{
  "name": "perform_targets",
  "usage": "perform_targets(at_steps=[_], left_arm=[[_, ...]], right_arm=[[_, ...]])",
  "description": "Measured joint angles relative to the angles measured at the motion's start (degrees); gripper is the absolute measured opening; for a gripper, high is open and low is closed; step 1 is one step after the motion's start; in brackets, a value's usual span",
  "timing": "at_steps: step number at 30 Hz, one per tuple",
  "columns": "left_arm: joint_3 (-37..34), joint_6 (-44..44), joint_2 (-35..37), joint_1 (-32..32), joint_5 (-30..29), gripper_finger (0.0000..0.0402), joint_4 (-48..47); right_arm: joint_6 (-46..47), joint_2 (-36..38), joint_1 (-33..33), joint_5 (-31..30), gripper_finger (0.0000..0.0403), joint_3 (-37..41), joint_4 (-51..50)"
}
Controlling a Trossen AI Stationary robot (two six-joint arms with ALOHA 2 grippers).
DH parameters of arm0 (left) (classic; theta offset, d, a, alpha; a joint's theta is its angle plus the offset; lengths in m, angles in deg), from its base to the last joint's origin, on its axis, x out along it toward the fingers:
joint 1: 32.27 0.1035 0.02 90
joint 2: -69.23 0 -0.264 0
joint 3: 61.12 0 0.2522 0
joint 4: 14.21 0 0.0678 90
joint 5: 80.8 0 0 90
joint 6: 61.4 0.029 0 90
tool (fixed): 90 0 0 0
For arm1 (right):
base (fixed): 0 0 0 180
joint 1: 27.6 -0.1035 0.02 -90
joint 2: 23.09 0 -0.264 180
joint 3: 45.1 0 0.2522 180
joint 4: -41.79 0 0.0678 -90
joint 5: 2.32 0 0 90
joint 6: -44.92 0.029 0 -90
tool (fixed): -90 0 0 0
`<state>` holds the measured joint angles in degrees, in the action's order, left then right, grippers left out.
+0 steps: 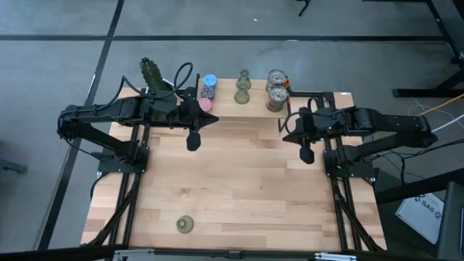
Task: Pick & Place candle stick holders
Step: Put the green glass candle holder aligned with the other green glass candle holders on the shelf
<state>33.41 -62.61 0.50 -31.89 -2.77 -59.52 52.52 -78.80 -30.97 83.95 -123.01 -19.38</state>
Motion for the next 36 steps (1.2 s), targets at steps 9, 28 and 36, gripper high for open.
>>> perform_targets(at_steps=[9, 28, 36], left_arm=[[0.0, 1.9, 0.0, 0.0, 4.8, 0.0006, -0.8], [0.0, 2.0, 0.0, -2.3, 8.2, 0.0006, -3.5], [0.0, 2.0, -0.9, -2.6, 16.8, 0.0006, -7.0]], right_arm=[[0.6, 3.5, 0.0, 1.2, 0.0008, 10.0, 9.9], [1.2, 3.1, 0.0, 0.9, 0.0008, 10.5, 11.7], [4.0, 3.1, 0.0, 1.0, 0.0008, 10.5, 11.3]])
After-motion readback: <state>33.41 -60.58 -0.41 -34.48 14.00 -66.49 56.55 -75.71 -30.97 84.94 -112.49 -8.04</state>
